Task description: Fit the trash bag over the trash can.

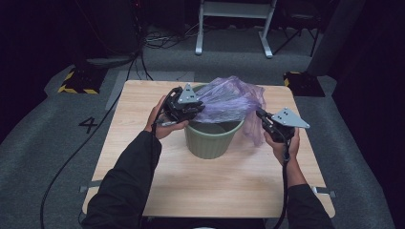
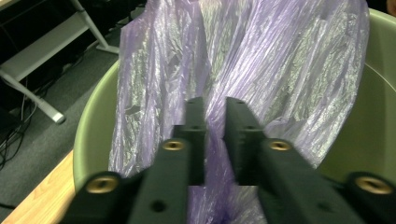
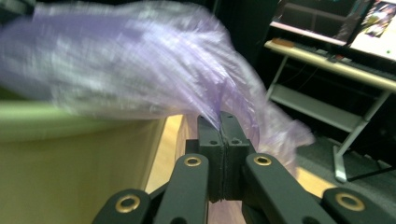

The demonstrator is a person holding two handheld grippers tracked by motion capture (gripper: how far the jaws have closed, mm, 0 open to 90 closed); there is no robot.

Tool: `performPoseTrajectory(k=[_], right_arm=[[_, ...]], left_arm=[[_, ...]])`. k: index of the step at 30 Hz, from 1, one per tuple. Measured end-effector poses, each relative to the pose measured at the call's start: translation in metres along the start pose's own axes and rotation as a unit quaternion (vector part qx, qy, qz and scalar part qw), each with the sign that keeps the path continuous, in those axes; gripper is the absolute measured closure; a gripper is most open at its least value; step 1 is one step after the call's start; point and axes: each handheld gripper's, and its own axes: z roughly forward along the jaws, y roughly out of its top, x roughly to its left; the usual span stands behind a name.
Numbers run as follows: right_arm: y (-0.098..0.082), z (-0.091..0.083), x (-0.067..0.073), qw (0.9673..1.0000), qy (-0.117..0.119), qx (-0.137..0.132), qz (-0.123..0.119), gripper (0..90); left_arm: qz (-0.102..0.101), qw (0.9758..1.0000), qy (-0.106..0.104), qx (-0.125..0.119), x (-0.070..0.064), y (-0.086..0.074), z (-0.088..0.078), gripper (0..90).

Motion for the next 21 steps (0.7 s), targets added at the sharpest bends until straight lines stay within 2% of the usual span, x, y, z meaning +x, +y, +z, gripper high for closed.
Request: performPoseTrajectory(k=[3, 4, 5, 6, 9, 12, 15, 19, 21], right_arm=[[0.011, -0.007, -0.004, 0.9994, -0.029, -0.021, 0.000, 90.0], [0.013, -0.008, -0.005, 0.9992, -0.033, -0.024, -0.003, 90.0], [0.016, -0.010, -0.005, 0.9989, -0.038, -0.027, -0.007, 90.0], [0.019, -0.012, -0.007, 0.9985, -0.043, -0.030, -0.011, 90.0], [0.023, -0.018, -0.012, 0.9977, -0.057, -0.035, -0.013, 90.0], [0.026, -0.024, -0.020, 0.9968, -0.068, -0.040, -0.009, 90.0], [0.031, -0.025, -0.020, 0.9967, -0.067, -0.041, -0.022, 90.0], [0.039, -0.022, -0.002, 0.9953, -0.051, -0.045, -0.068, 90.0], [0.043, -0.021, 0.007, 0.9950, -0.036, -0.047, -0.081, 90.0]], left_arm=[[-0.014, 0.9998, -0.009, -0.005, 0.000, 0.000, 0.000, 56.3], [-0.021, 0.9998, -0.005, -0.005, 0.000, 0.000, 0.000, 50.7], [-0.030, 0.9994, -0.012, -0.008, 0.002, 0.000, -0.001, 44.7], [-0.037, 0.9989, -0.025, -0.011, 0.003, -0.001, -0.002, 40.6], [-0.044, 0.9986, -0.023, -0.017, 0.006, -0.003, -0.006, 30.4], [-0.062, 0.9967, -0.035, -0.041, 0.010, -0.004, -0.013, 29.7], [-0.065, 0.9947, -0.055, -0.058, 0.007, 0.001, -0.015, 29.5], [-0.042, 0.9948, -0.070, -0.062, -0.009, 0.013, -0.012, 24.1], [-0.045, 0.9931, -0.082, -0.071, -0.017, 0.019, -0.011, 21.8]])
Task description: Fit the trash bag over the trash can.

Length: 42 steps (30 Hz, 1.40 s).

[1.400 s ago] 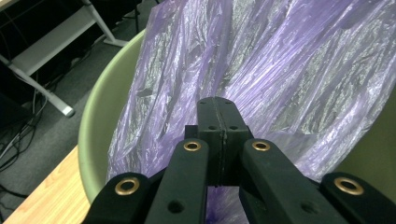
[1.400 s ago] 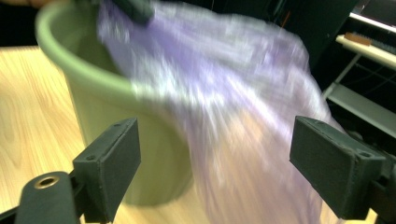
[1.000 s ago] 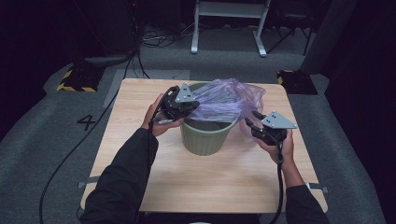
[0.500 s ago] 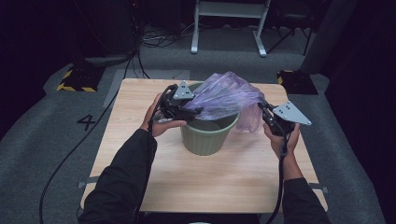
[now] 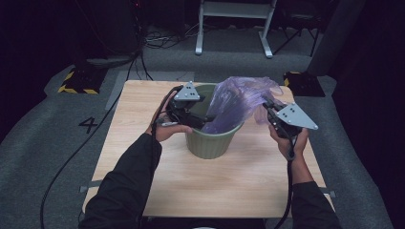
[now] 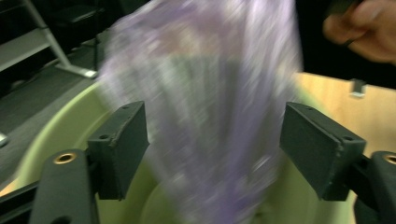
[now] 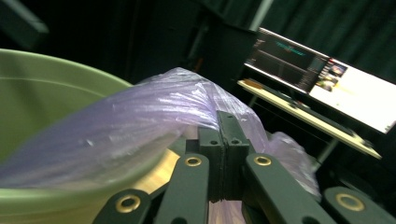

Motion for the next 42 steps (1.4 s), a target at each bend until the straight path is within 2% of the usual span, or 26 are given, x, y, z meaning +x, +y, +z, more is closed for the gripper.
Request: performPoseTrajectory(k=[2, 4, 7, 9, 11, 13, 14, 16, 18, 21, 23, 25, 28, 30, 32, 33, 35, 38, 42], right_arm=[[0.004, 0.002, 0.010, 0.9996, 0.028, 0.000, -0.002, 90.0], [0.008, 0.004, 0.020, 0.9990, 0.043, 0.002, -0.015, 90.0], [0.016, 0.004, 0.033, 0.9971, 0.068, -0.002, -0.034, 89.9], [0.021, 0.004, 0.040, 0.9951, 0.087, -0.003, -0.047, 89.9], [0.025, 0.004, 0.047, 0.9926, 0.106, -0.003, -0.059, 89.9], [0.028, 0.003, 0.053, 0.9905, 0.119, -0.003, -0.069, 89.6], [0.029, 0.002, 0.055, 0.9893, 0.126, -0.001, -0.073, 88.9], [0.031, 0.001, 0.058, 0.9878, 0.137, -0.001, -0.074, 87.5], [0.032, 0.001, 0.061, 0.9860, 0.149, 0.001, -0.076, 85.4], [0.033, 0.000, 0.064, 0.9841, 0.159, 0.002, -0.078, 76.6], [0.033, -0.003, 0.065, 0.9816, 0.179, -0.001, -0.068, 68.3], [0.034, -0.005, 0.065, 0.9821, 0.177, 0.006, -0.062, 50.7], [0.032, -0.011, 0.062, 0.9826, 0.179, 0.009, -0.048, 39.4], [0.028, -0.016, 0.057, 0.9828, 0.181, 0.010, -0.037, 35.8], [0.022, -0.022, 0.052, 0.9825, 0.184, 0.012, -0.026, 37.3], [0.019, -0.025, 0.049, 0.9826, 0.184, 0.008, -0.022, 37.5], [0.011, -0.031, 0.044, 0.9829, 0.183, 0.007, -0.014, 35.3], [0.001, -0.033, 0.041, 0.9842, 0.175, 0.023, -0.013, 30.8], [-0.008, -0.029, 0.039, 0.9841, 0.173, 0.038, -0.018, 30.7]], left_arm=[[-0.004, 0.9999, -0.008, -0.008, -0.008, 0.004, 0.002, 19.1], [0.012, 0.9998, -0.017, -0.004, -0.016, 0.008, 0.005, 19.5], [0.029, 0.9995, -0.009, 0.008, -0.026, 0.012, 0.010, 19.6], [0.034, 0.9993, 0.005, 0.014, -0.030, 0.013, 0.012, 21.6], [0.035, 0.9993, 0.005, 0.015, -0.032, 0.011, 0.013, 25.3], [0.046, 0.9986, 0.015, 0.019, -0.033, 0.008, 0.014, 39.0], [0.045, 0.9987, 0.015, 0.019, -0.033, 0.006, 0.014, 44.1], [0.056, 0.9981, 0.011, 0.022, -0.031, 0.002, 0.013, 61.8], [0.070, 0.9972, 0.017, 0.021, -0.031, 0.000, 0.011, 75.5], [0.076, 0.9969, 0.017, 0.016, -0.028, -0.004, 0.006, 86.6], [0.077, 0.9966, 0.025, 0.014, -0.026, -0.007, 0.002, 88.1], [0.074, 0.9969, 0.026, 0.008, -0.024, -0.011, -0.002, 88.5], [0.066, 0.9973, 0.031, 0.001, -0.020, -0.016, -0.007, 88.6], [0.063, 0.9973, 0.039, -0.003, -0.018, -0.020, -0.010, 88.6], [0.052, 0.9980, 0.036, -0.010, -0.015, -0.024, -0.013, 88.6], [0.054, 0.9978, 0.038, -0.010, -0.013, -0.027, -0.013, 88.6], [0.046, 0.9982, 0.035, -0.015, -0.010, -0.032, -0.015, 88.5], [0.037, 0.9984, 0.036, -0.021, -0.004, -0.037, -0.018, 88.4], [0.037, 0.9982, 0.043, -0.020, 0.004, -0.039, -0.022, 88.2]])
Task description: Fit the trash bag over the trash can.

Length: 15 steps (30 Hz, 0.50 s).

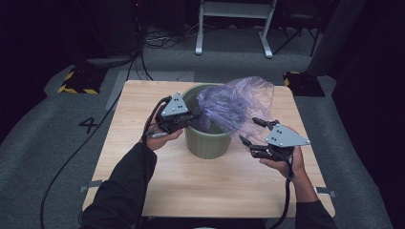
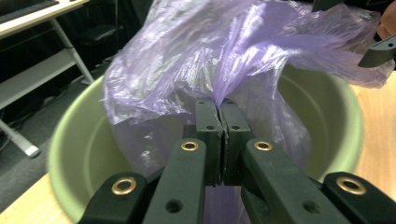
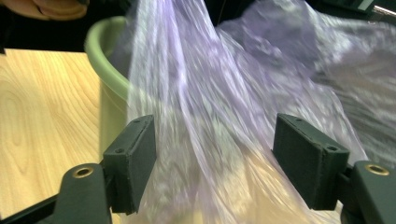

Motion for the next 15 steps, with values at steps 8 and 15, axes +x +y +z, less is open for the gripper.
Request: performPoseTrajectory(k=[8, 15], right_arm=[[-0.008, 0.006, -0.009, 0.9997, -0.026, -0.001, 0.007, 30.7], [-0.002, -0.001, -0.012, 0.9999, -0.014, -0.004, -0.009, 16.3]], left_arm=[[-0.003, 0.9999, 0.006, 0.010, 0.009, -0.006, -0.005, 88.1], [0.001, 0.9985, 0.041, 0.038, 0.015, -0.011, -0.006, 88.1]])
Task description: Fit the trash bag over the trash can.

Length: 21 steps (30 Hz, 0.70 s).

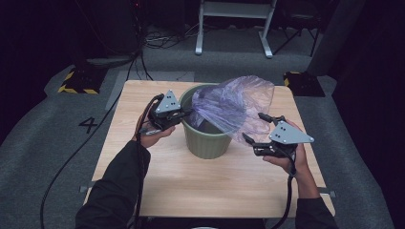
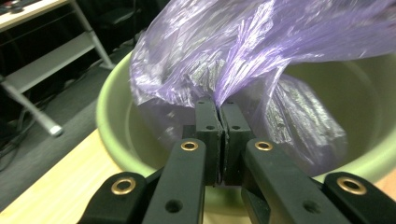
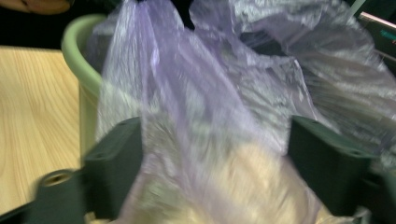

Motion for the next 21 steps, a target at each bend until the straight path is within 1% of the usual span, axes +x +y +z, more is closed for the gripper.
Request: performPoseTrajectory(k=[1, 2, 3, 4, 5, 6, 7, 8, 9, 10, 11, 12, 13, 15, 16, 17, 18, 19, 21], right_arm=[[-0.001, 0.002, -0.001, 0.9999, -0.002, 0.013, -0.003, 16.6], [-0.003, 0.006, -0.004, 0.9995, 0.001, 0.030, 0.001, 16.5], [-0.005, 0.008, -0.005, 0.9994, 0.007, 0.033, 0.010, 17.0], [-0.008, 0.011, -0.008, 0.9990, 0.016, 0.033, 0.025, 20.3], [-0.011, 0.012, -0.010, 0.9984, 0.025, 0.034, 0.037, 28.6], [-0.012, 0.013, -0.011, 0.9979, 0.039, 0.032, 0.039, 37.4], [-0.013, 0.013, -0.011, 0.9981, 0.041, 0.024, 0.039, 46.3], [-0.013, 0.011, -0.010, 0.9984, 0.039, 0.013, 0.040, 58.4], [-0.012, 0.009, -0.010, 0.9981, 0.048, 0.000, 0.040, 68.0], [-0.011, 0.006, -0.009, 0.9974, 0.056, -0.013, 0.044, 76.0], [-0.010, 0.004, -0.008, 0.9970, 0.059, -0.024, 0.043, 80.6], [-0.008, 0.002, -0.007, 0.9970, 0.059, -0.029, 0.040, 84.0], [-0.006, 0.001, -0.005, 0.9971, 0.061, -0.031, 0.032, 86.2], [-0.001, -0.001, 0.000, 0.9976, 0.057, -0.035, 0.020, 87.6], [0.001, -0.002, 0.003, 0.9977, 0.056, -0.036, 0.016, 87.5], [0.004, -0.003, 0.005, 0.9975, 0.060, -0.037, 0.012, 87.7], [0.007, -0.004, 0.007, 0.9972, 0.063, -0.040, 0.007, 87.9], [0.009, -0.005, 0.009, 0.9971, 0.065, -0.040, 0.004, 88.0], [0.015, -0.005, 0.014, 0.9964, 0.075, -0.038, -0.007, 87.8]], left_arm=[[0.000, 1.0000, 0.001, 0.002, 0.001, 0.000, 0.000, 88.1], [-0.002, 1.0000, 0.001, 0.002, 0.001, -0.001, 0.000, 88.0], [-0.003, 1.0000, -0.002, 0.001, 0.002, -0.001, 0.000, 87.8], [-0.005, 1.0000, -0.003, -0.001, 0.002, -0.002, 0.000, 87.5], [-0.006, 1.0000, -0.004, -0.002, 0.002, -0.002, 0.001, 87.2], [-0.007, 1.0000, -0.002, -0.001, 0.002, -0.002, 0.001, 86.7], [-0.008, 1.0000, 0.000, -0.001, 0.003, -0.003, 0.001, 85.6], [-0.009, 1.0000, 0.001, 0.000, 0.003, -0.003, 0.002, 83.4], [-0.010, 0.9999, 0.005, 0.001, 0.003, -0.003, 0.002, 79.9], [-0.013, 0.9999, 0.008, 0.001, 0.003, -0.003, 0.003, 77.2], [-0.016, 0.9998, 0.011, -0.001, 0.003, -0.003, 0.003, 73.8], [-0.021, 0.9996, 0.016, -0.003, 0.003, -0.003, 0.003, 67.8], [-0.026, 0.9995, 0.018, -0.005, 0.003, -0.002, 0.002, 59.5], [-0.033, 0.9993, 0.010, -0.012, 0.002, -0.002, 0.000, 48.9], [-0.035, 0.9993, 0.008, -0.013, 0.000, -0.001, -0.002, 41.4], [-0.032, 0.9994, 0.009, -0.010, -0.002, 0.000, -0.003, 34.3], [-0.026, 0.9996, 0.008, -0.008, -0.004, 0.002, -0.004, 29.1], [-0.022, 0.9997, 0.004, -0.012, -0.007, 0.004, -0.006, 26.8], [-0.014, 0.9995, -0.015, -0.024, -0.013, 0.008, -0.010, 23.1]])
